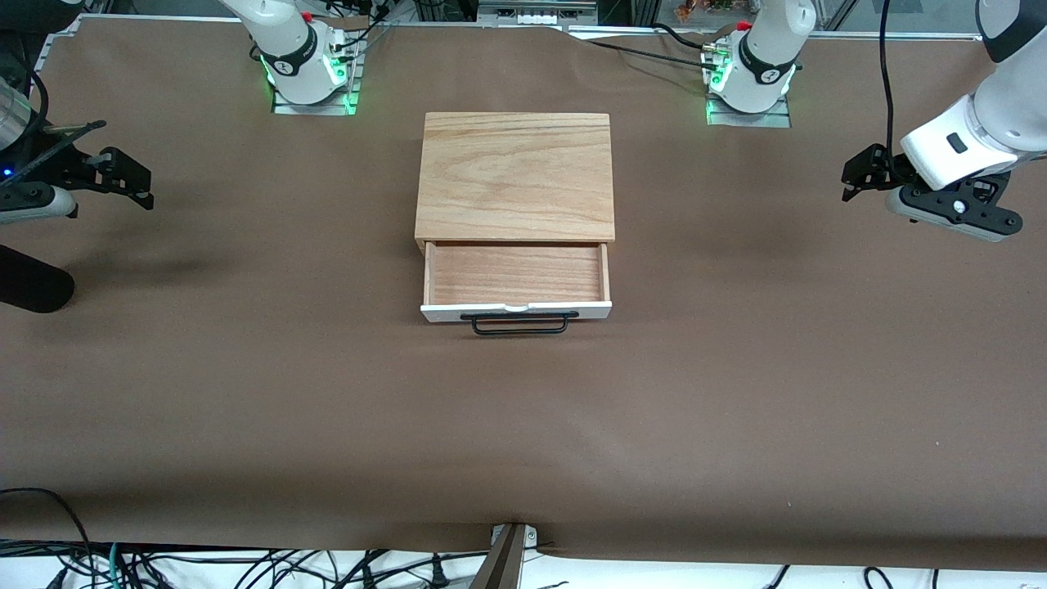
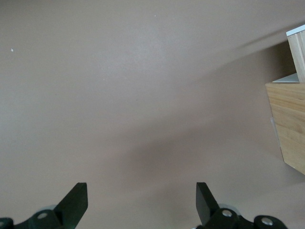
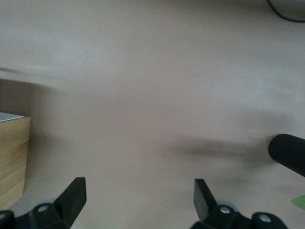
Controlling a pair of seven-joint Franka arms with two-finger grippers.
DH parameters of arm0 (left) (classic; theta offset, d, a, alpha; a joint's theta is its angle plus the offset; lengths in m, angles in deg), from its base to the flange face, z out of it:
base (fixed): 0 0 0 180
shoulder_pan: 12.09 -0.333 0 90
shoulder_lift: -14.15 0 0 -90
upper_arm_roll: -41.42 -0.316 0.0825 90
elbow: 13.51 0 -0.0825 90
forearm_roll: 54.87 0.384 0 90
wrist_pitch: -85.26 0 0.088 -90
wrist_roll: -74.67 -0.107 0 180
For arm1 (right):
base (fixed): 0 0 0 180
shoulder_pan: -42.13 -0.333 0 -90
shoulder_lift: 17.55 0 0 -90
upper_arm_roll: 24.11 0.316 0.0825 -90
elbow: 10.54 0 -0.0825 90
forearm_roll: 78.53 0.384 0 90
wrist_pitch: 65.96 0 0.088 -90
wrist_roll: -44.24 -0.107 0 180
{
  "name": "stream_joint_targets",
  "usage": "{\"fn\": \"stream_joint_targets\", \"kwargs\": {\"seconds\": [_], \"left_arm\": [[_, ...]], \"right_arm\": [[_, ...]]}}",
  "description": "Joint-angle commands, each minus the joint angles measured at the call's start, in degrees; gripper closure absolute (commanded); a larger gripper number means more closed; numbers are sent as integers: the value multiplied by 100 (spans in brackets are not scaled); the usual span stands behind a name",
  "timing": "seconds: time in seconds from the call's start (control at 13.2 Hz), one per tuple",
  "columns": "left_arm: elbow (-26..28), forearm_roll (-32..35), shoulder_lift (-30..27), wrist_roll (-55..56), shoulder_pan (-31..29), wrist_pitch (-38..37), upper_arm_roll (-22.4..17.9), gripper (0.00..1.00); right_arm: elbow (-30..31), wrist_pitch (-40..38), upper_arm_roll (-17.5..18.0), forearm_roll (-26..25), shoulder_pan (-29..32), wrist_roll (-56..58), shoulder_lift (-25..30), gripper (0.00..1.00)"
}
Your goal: Pull top drawer with both arms simultaneously
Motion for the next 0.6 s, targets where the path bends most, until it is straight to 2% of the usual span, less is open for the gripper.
{"fn": "stream_joint_targets", "kwargs": {"seconds": [0.0,0.15,0.38,0.53], "left_arm": [[-278,128,-63,95,11,-607,9,0],[-437,-91,-159,1085,11,-1030,0,0],[-420,-110,-344,1449,2,-1119,-9,0],[-376,-101,-432,1739,2,-1128,9,0]], "right_arm": [[179,-154,8,517,150,-91,114,0],[161,-128,17,493,142,-57,88,0],[-250,-181,-1,493,194,14,-254,0],[-269,-172,8,388,168,-38,-264,0]]}}
